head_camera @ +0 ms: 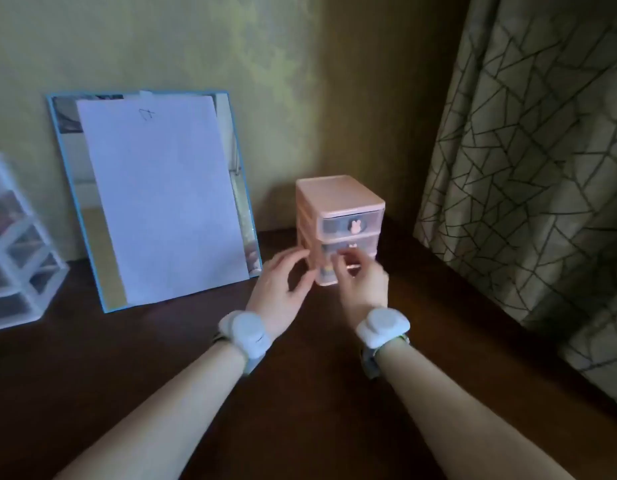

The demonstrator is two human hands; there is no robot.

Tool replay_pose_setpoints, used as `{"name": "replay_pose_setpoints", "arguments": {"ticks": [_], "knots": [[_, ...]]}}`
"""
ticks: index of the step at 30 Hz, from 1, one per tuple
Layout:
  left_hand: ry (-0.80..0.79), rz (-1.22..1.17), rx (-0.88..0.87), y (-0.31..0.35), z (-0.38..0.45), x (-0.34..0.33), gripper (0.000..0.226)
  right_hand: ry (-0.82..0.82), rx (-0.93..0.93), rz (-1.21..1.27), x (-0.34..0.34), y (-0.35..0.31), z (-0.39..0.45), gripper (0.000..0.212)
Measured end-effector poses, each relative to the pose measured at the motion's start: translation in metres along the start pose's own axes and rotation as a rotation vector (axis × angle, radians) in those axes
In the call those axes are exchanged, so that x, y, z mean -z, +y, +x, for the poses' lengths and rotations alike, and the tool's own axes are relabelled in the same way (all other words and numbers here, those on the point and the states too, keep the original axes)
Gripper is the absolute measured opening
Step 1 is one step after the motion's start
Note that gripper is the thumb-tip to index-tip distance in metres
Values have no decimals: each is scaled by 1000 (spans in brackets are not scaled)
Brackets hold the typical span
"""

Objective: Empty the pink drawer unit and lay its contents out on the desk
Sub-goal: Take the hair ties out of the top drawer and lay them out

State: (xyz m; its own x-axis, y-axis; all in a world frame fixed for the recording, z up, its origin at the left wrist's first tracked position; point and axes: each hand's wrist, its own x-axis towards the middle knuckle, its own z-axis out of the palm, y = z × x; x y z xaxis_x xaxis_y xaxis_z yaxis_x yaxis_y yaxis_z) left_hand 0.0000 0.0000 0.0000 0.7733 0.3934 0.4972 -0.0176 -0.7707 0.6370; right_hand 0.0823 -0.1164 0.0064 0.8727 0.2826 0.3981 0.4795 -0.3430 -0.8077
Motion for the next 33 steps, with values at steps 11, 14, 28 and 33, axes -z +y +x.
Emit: {"name": "replay_pose_setpoints", "arguments": {"ticks": [11,14,28,33], "knots": [[91,95,-87,28,98,-23,29,202,-289,97,-4,-7,66,13],[54,120,-125,24,98,-18,29,212,-281,44,-3,-8,67,10],[-161,-28,43,32,100,0,41,207,-176,36,30,4,22,13],[-169,-10,80,37,101,1,40,207,-162,48,41,6,3,15]]}}
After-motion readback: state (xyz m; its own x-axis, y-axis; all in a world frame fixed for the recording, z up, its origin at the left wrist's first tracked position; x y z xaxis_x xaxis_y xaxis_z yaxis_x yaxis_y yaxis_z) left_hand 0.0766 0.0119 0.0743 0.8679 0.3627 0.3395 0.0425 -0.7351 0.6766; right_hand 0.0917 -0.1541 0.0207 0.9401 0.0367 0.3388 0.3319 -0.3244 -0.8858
